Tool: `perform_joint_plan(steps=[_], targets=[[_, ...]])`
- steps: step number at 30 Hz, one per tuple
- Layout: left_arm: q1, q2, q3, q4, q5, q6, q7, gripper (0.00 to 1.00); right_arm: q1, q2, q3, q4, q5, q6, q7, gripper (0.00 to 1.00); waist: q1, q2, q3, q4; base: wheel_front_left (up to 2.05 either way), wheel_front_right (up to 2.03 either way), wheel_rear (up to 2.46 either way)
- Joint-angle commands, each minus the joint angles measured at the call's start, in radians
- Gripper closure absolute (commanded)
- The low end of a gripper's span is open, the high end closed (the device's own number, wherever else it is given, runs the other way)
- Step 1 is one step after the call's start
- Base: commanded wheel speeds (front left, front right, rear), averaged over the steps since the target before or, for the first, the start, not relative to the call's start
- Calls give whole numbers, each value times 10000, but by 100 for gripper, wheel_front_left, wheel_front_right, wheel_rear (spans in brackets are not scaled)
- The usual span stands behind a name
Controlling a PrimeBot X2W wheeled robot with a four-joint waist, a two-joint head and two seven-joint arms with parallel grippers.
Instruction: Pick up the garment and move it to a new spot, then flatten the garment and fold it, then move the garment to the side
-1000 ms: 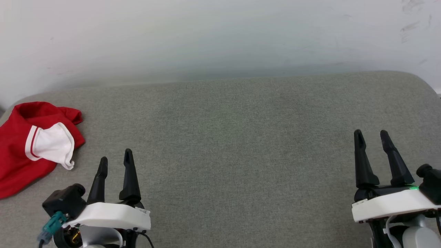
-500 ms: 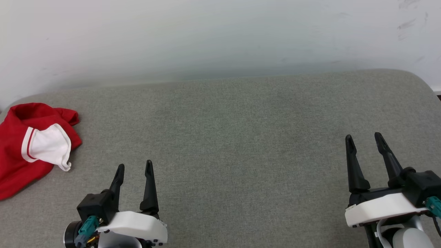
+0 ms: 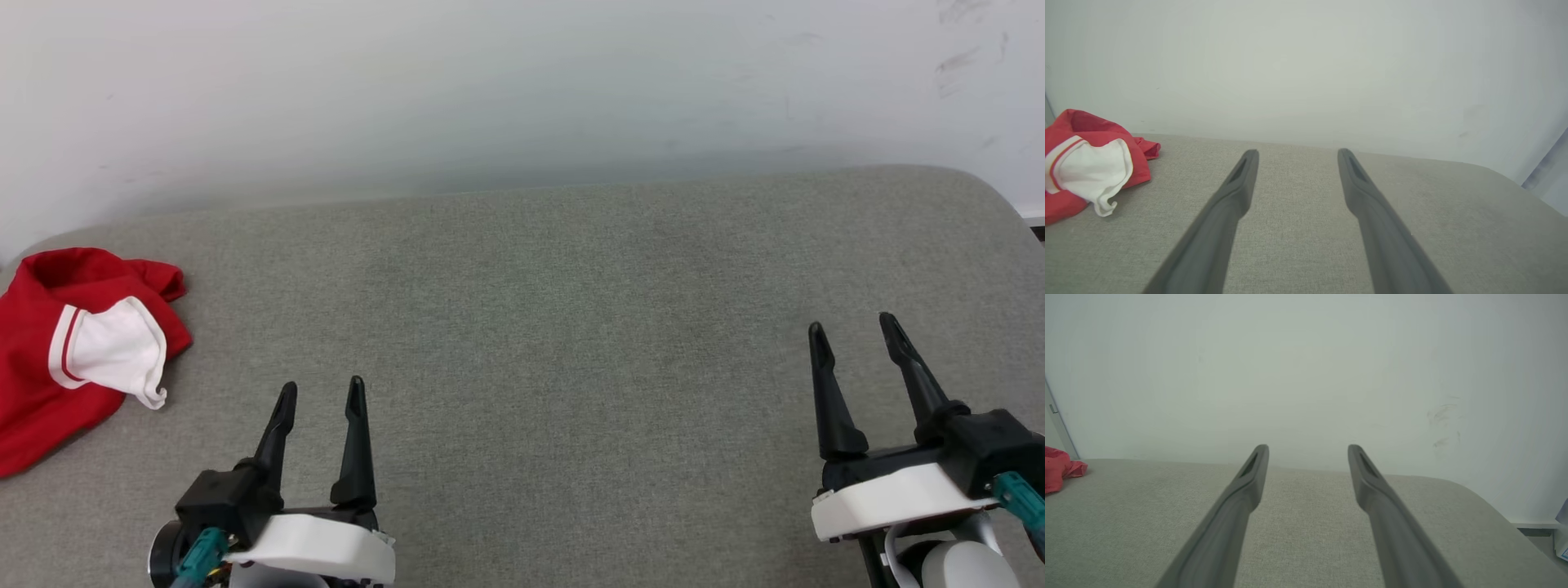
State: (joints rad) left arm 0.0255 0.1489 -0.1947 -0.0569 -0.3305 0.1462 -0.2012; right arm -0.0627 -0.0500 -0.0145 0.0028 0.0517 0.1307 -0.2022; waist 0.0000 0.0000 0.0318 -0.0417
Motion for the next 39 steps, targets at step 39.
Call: perform_joint_plan(steps=[39], targets=[[594,-987,1920,618,1435,-2595,-656,0,41,-2,328,743,215,-1,-636,0,0,0,-8,-91,0,0,0]])
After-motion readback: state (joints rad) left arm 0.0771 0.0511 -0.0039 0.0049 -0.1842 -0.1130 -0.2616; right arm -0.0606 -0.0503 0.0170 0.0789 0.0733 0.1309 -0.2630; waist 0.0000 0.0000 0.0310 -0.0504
